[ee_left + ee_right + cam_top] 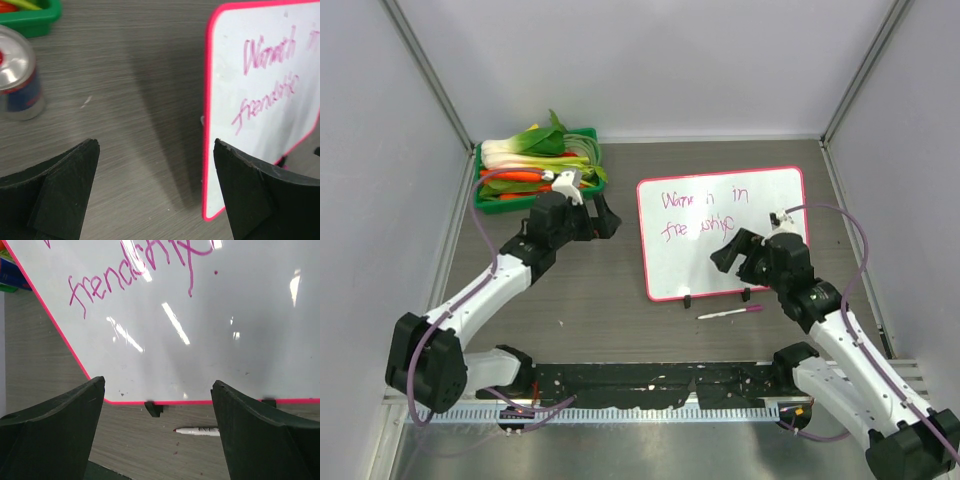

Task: Write a sentence on the whiteboard
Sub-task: Reset both arms

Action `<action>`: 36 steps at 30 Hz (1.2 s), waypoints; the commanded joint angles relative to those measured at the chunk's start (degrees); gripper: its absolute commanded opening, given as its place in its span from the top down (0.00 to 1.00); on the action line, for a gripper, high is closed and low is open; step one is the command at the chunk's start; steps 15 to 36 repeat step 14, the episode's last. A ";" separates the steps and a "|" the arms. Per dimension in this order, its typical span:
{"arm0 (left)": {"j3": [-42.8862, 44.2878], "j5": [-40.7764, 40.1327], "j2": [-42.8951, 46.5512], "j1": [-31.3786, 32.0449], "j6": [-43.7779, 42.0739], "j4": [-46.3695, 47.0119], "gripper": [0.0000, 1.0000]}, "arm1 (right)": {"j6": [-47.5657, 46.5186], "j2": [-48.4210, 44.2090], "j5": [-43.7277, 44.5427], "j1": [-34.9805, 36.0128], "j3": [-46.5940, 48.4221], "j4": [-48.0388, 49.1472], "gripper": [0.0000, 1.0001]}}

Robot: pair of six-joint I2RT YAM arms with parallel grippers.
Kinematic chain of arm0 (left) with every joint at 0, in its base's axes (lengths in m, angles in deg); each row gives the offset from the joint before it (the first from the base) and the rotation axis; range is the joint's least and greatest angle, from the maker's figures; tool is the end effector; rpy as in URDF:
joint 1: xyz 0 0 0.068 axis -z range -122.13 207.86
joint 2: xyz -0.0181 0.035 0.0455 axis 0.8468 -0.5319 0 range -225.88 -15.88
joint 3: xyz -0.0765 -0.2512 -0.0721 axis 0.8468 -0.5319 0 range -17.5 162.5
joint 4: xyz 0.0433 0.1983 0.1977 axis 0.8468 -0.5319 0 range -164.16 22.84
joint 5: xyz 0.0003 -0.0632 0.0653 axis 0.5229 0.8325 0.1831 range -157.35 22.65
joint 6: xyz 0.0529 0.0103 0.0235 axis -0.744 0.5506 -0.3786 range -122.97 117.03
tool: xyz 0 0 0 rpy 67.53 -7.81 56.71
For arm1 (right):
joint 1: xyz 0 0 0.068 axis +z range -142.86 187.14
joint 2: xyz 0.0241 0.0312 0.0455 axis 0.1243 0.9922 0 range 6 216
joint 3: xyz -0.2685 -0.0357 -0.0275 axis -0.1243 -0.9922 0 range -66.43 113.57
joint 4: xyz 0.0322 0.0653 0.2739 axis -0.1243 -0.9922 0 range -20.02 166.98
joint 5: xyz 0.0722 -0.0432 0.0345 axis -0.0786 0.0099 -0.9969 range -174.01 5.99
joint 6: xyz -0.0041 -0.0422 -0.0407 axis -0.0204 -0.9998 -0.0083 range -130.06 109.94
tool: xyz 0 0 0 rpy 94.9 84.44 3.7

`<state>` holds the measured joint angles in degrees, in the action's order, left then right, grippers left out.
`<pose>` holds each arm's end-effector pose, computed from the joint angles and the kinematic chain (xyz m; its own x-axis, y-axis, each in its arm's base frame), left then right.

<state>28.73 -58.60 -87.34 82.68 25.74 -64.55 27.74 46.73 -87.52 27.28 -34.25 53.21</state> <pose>0.2801 -0.1366 0.2586 -0.5665 -0.2611 -0.7816 0.3079 0.8127 -0.4947 0.1805 0.0690 0.2425 -0.6369 0.4180 -0.6477 -0.0022 0.8392 0.5438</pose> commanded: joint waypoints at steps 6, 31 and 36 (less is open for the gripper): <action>5.27 -24.39 8.09 -0.30 -0.94 -13.51 0.00 | -7.39 7.07 8.33 -0.10 4.90 15.06 0.01; -0.79 -28.16 13.88 -0.21 -4.01 -6.67 0.00 | -12.30 12.26 25.99 -0.19 3.95 28.75 0.01; -0.79 -28.16 13.88 -0.21 -4.01 -6.67 0.00 | -12.30 12.26 25.99 -0.19 3.95 28.75 0.01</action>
